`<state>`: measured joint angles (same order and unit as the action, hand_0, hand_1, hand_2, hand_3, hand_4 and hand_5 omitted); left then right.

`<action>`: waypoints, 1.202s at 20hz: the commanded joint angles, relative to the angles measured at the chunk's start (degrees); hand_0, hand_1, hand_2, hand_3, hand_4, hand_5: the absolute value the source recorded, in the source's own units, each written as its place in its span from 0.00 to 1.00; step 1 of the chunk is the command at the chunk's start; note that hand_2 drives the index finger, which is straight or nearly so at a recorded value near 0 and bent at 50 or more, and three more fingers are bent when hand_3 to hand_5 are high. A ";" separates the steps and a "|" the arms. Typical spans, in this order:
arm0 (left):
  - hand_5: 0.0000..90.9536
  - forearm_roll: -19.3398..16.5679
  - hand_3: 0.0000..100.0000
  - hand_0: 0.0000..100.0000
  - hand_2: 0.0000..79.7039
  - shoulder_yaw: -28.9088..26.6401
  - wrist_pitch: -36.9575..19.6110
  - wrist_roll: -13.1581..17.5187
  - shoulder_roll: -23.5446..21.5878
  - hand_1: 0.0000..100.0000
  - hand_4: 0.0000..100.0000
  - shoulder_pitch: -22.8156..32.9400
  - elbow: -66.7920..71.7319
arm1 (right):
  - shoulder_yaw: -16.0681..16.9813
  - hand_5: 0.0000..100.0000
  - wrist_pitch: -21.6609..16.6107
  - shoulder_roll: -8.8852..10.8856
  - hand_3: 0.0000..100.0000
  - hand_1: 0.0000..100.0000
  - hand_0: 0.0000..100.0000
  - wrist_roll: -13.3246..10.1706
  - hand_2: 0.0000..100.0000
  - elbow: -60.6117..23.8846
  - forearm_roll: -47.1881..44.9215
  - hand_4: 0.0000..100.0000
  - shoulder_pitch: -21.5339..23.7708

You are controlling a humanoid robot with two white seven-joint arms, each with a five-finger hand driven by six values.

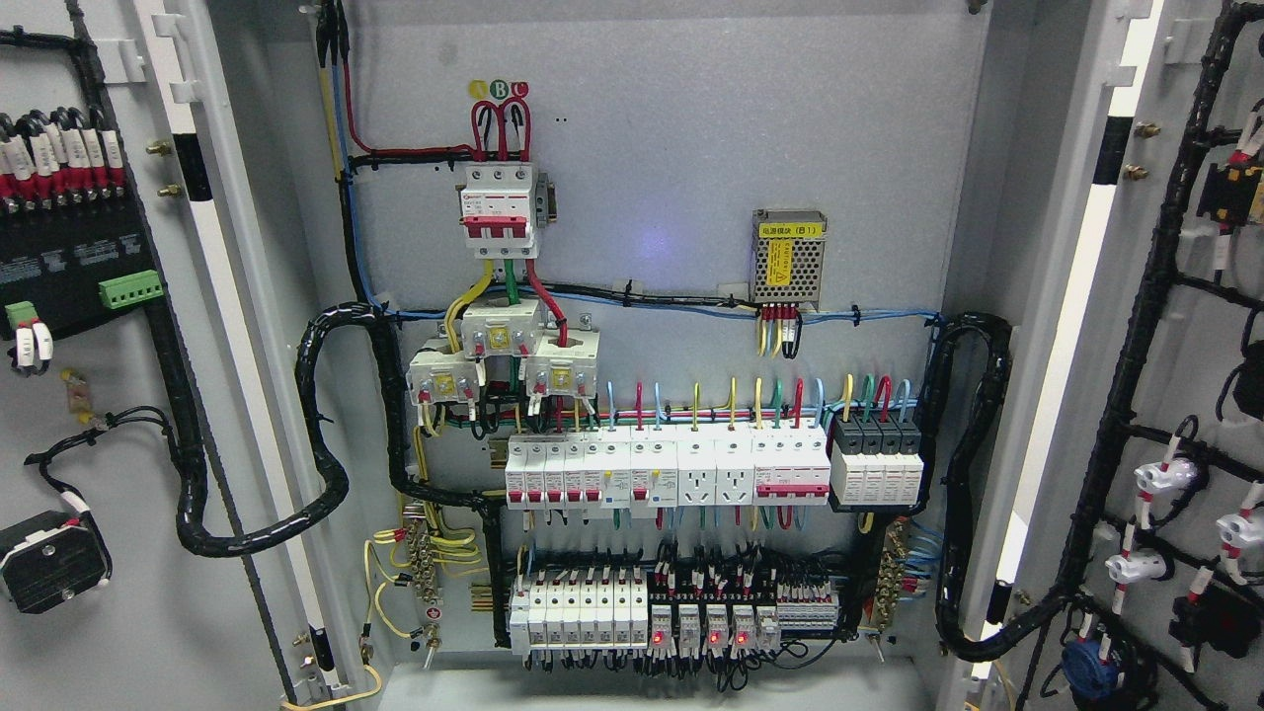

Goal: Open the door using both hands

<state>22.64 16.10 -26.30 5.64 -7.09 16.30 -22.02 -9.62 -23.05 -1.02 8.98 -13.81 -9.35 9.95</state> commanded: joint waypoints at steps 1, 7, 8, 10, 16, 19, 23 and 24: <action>0.00 -3.56 0.00 0.00 0.00 0.42 3.34 -0.01 2.95 0.00 0.00 -2.85 12.79 | 0.13 0.00 5.19 -2.76 0.00 0.00 0.19 0.16 0.00 11.26 0.65 0.00 -0.55; 0.00 -5.06 0.00 0.00 0.00 0.42 7.74 -0.01 3.13 0.00 0.00 -3.91 14.29 | -0.13 0.00 13.65 -2.76 0.00 0.00 0.19 0.16 0.00 11.35 0.65 0.00 -0.55; 0.00 -5.06 0.00 0.00 0.00 0.42 8.53 -0.01 3.13 0.00 0.00 -4.08 14.38 | -0.31 0.00 13.65 -2.85 0.00 0.00 0.19 0.16 0.00 11.35 0.74 0.00 -0.55; 0.00 -4.89 0.00 0.00 0.00 0.42 11.34 -0.01 3.13 0.00 0.00 -5.04 14.90 | -0.57 0.00 13.65 -3.02 0.00 0.00 0.19 0.16 0.00 11.35 1.18 0.00 -0.55; 0.00 -4.98 0.00 0.00 0.00 -0.02 21.88 -0.01 3.83 0.00 0.00 -8.38 16.92 | -0.57 0.00 13.65 -3.02 0.00 0.00 0.19 0.16 0.00 12.05 4.52 0.00 -0.55; 0.00 -5.15 0.00 0.00 0.00 -0.02 25.58 -0.10 4.71 0.00 0.00 -11.28 19.64 | -0.57 0.00 13.73 -3.02 0.00 0.00 0.19 0.16 0.00 12.14 4.61 0.00 -0.55; 0.00 -10.66 0.00 0.00 0.00 -1.41 25.77 -0.10 6.56 0.00 0.00 -14.97 26.05 | -0.57 0.00 14.08 -3.02 0.00 0.00 0.19 0.16 0.00 12.22 4.61 0.00 -0.55; 0.00 -13.82 0.00 0.00 0.00 -3.43 25.59 -0.10 6.73 0.00 0.00 -15.33 27.11 | -0.57 0.00 14.61 -3.02 0.00 0.00 0.19 0.16 0.00 12.40 4.61 0.00 -0.55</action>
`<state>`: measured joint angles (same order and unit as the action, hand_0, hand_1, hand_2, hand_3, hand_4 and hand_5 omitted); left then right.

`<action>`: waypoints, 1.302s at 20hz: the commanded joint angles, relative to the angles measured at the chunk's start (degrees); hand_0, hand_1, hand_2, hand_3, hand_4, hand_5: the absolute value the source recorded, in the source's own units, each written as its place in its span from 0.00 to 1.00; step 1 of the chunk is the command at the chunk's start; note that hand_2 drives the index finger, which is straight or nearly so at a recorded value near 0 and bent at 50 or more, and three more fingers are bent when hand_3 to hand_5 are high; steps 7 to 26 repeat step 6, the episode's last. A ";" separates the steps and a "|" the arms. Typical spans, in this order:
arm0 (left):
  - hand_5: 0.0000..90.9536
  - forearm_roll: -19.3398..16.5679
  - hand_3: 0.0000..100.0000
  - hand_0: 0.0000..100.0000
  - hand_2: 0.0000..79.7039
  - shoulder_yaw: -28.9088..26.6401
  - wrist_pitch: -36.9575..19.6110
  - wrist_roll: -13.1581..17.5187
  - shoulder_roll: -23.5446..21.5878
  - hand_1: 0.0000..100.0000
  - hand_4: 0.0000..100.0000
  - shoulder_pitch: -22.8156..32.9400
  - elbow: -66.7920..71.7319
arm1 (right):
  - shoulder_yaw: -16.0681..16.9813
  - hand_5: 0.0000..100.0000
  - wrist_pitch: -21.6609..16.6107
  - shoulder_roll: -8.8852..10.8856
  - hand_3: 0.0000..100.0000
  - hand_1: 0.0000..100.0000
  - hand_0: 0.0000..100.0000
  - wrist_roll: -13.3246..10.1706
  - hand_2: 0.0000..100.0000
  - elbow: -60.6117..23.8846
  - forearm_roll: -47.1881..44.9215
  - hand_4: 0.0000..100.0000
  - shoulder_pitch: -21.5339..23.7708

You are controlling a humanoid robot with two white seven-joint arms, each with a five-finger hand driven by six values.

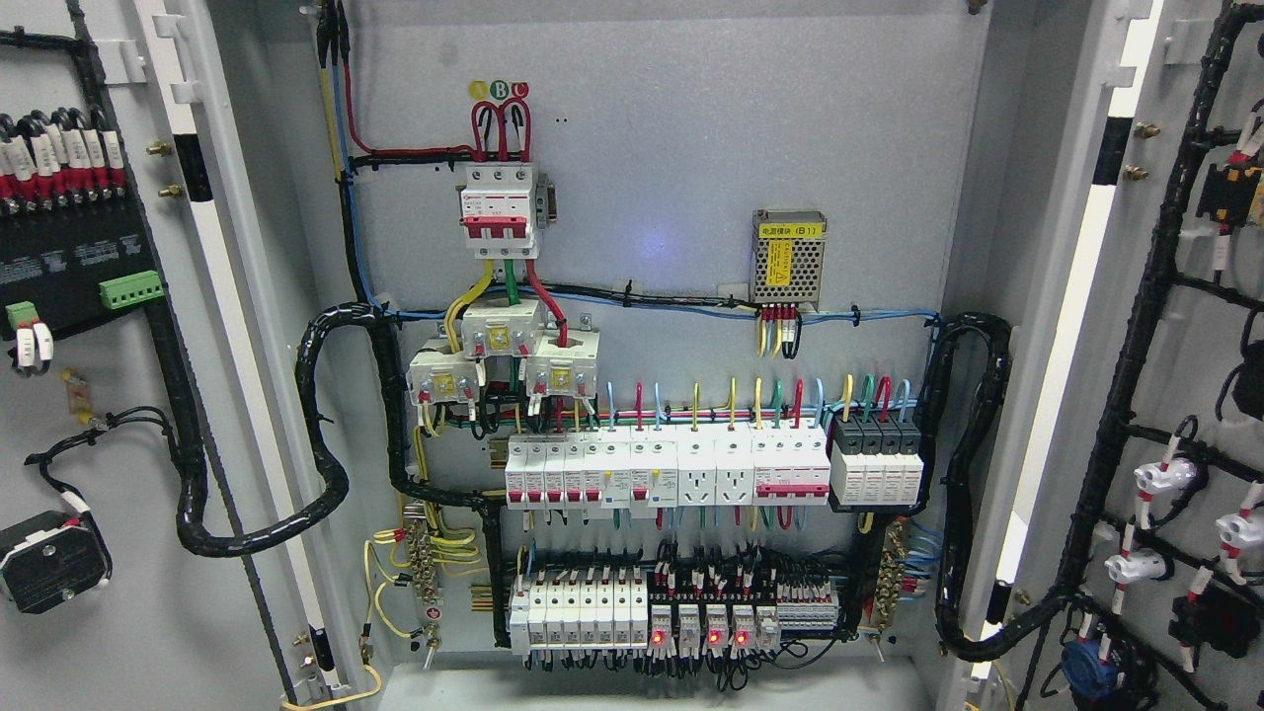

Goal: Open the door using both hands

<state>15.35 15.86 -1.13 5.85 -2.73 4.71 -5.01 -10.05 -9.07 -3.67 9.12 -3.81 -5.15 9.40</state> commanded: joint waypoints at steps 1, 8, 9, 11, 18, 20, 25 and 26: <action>0.00 -9.44 0.00 0.00 0.00 -5.90 0.43 -0.31 2.38 0.00 0.00 -4.01 10.37 | -0.15 0.00 1.24 -0.37 0.00 0.00 0.19 0.02 0.00 2.40 0.41 0.00 0.00; 0.00 -13.86 0.00 0.00 0.00 -9.80 0.43 -0.31 2.91 0.00 0.00 -3.83 9.94 | 0.12 0.00 1.60 -0.37 0.00 0.00 0.19 0.02 0.00 2.40 0.41 0.00 0.00; 0.00 -13.86 0.00 0.00 0.00 -9.80 0.43 -0.31 2.91 0.00 0.00 -3.83 9.94 | 0.12 0.00 1.60 -0.37 0.00 0.00 0.19 0.02 0.00 2.40 0.41 0.00 0.00; 0.00 -13.86 0.00 0.00 0.00 -9.80 0.43 -0.31 2.91 0.00 0.00 -3.83 9.94 | 0.12 0.00 1.60 -0.37 0.00 0.00 0.19 0.02 0.00 2.40 0.41 0.00 0.00; 0.00 -13.86 0.00 0.00 0.00 -9.80 0.43 -0.31 2.91 0.00 0.00 -3.83 9.94 | 0.12 0.00 1.60 -0.37 0.00 0.00 0.19 0.02 0.00 2.40 0.41 0.00 0.00; 0.00 -13.86 0.00 0.00 0.00 -9.80 0.43 -0.31 2.91 0.00 0.00 -3.83 9.94 | 0.12 0.00 1.60 -0.37 0.00 0.00 0.19 0.02 0.00 2.40 0.41 0.00 0.00; 0.00 -13.86 0.00 0.00 0.00 -9.80 0.43 -0.31 2.91 0.00 0.00 -3.83 9.94 | 0.12 0.00 1.60 -0.37 0.00 0.00 0.19 0.02 0.00 2.40 0.41 0.00 0.00; 0.00 -13.86 0.00 0.00 0.00 -9.80 0.43 -0.31 2.91 0.00 0.00 -3.83 9.94 | 0.12 0.00 1.60 -0.37 0.00 0.00 0.19 0.02 0.00 2.40 0.41 0.00 0.00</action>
